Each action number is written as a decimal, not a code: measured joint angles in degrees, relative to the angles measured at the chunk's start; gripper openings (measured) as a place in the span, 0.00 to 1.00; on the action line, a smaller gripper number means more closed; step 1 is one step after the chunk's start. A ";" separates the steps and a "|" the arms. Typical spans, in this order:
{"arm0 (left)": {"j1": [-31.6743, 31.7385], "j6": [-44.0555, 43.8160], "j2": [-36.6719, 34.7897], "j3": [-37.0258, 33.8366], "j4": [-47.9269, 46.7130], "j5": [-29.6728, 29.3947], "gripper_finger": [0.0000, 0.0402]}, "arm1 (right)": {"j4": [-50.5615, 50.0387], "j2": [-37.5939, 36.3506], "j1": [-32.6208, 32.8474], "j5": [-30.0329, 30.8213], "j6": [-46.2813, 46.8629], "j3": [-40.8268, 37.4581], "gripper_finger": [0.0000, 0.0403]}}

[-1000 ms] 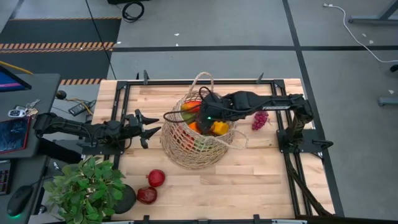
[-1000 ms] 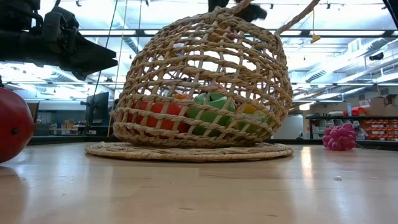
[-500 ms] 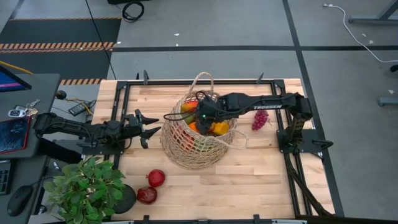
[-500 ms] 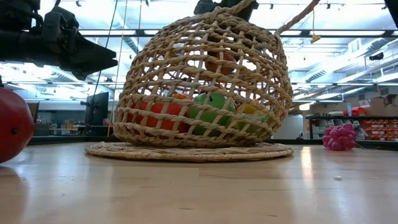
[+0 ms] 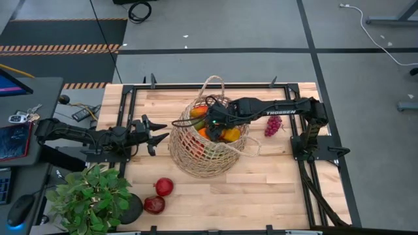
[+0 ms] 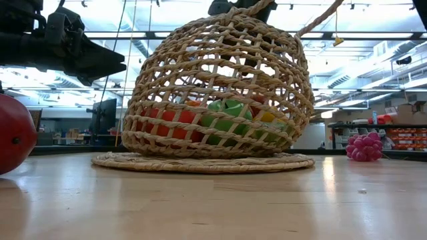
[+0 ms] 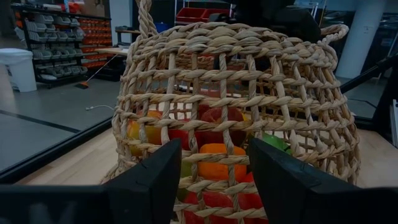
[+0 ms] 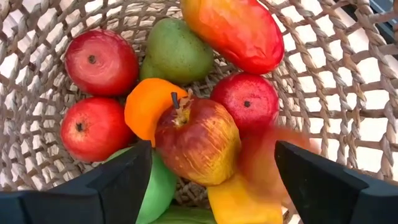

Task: Build produce basket
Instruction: Put the pomegranate into the basket

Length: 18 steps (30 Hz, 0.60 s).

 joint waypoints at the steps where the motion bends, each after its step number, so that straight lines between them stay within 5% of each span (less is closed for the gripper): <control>1: -0.01 -0.02 0.02 0.01 0.00 0.01 0.49 | -0.13 0.00 0.00 0.00 -0.18 0.14 0.85; 12: 0.01 0.00 0.02 0.00 0.00 0.02 0.49 | -4.06 0.00 1.85 0.80 -2.51 6.90 0.85; 18: -0.01 -0.02 0.01 0.00 0.00 0.01 0.49 | -12.47 -0.04 4.70 6.42 -2.63 14.38 0.85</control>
